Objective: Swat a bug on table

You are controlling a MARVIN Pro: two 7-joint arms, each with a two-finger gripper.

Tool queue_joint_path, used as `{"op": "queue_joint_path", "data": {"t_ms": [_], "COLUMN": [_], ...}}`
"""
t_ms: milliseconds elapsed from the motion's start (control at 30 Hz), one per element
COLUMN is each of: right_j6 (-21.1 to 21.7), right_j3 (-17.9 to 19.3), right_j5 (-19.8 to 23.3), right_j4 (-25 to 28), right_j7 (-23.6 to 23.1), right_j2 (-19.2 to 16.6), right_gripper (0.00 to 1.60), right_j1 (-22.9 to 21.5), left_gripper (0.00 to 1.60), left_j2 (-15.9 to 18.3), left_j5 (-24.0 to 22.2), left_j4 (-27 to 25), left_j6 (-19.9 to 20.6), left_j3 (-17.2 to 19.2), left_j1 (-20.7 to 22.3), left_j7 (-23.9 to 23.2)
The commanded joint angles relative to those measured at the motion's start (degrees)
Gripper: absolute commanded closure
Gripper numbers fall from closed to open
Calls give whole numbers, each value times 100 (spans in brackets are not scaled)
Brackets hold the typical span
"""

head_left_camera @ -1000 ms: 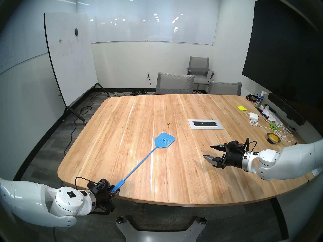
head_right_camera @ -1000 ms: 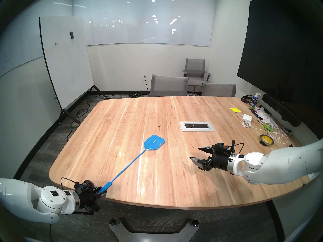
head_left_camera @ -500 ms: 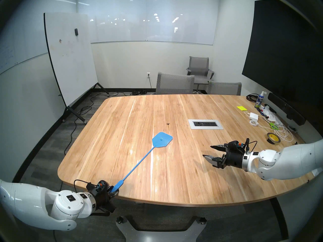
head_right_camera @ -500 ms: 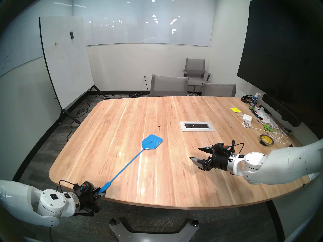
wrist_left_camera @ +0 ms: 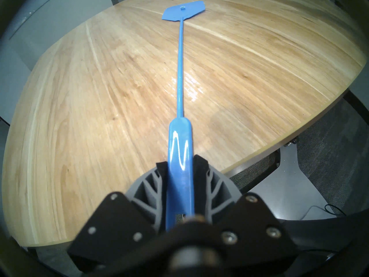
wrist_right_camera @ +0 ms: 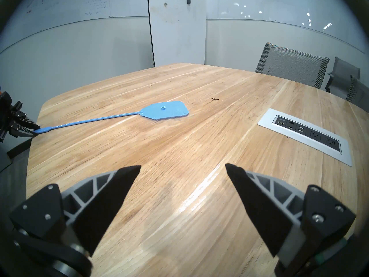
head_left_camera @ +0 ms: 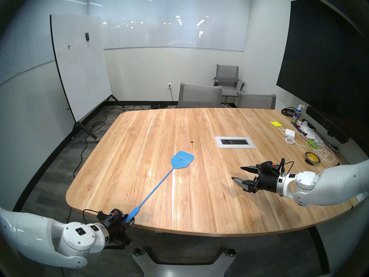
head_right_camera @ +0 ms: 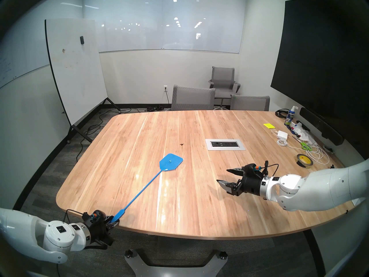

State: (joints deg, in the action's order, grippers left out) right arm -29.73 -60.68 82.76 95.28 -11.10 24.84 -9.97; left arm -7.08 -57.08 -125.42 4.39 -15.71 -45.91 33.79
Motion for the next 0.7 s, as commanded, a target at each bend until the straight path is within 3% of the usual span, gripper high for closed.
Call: {"op": "queue_joint_path", "data": {"t_ms": [0, 667], "right_j6": [-19, -18], "right_j3": [45, 45], "right_j5": [-4, 3], "right_j4": [-13, -14], "right_j7": [2, 2], "right_j2": [5, 6], "right_gripper": [0, 0], "right_j1": [-57, -53], "left_gripper": [160, 160], "left_j2": [68, 77], "left_j5": [-57, 185], "left_j4": [82, 5], "left_j6": [75, -269], "left_j3": [-377, -782], "left_j1": [-316, -423], "left_j7": [93, 602]}}
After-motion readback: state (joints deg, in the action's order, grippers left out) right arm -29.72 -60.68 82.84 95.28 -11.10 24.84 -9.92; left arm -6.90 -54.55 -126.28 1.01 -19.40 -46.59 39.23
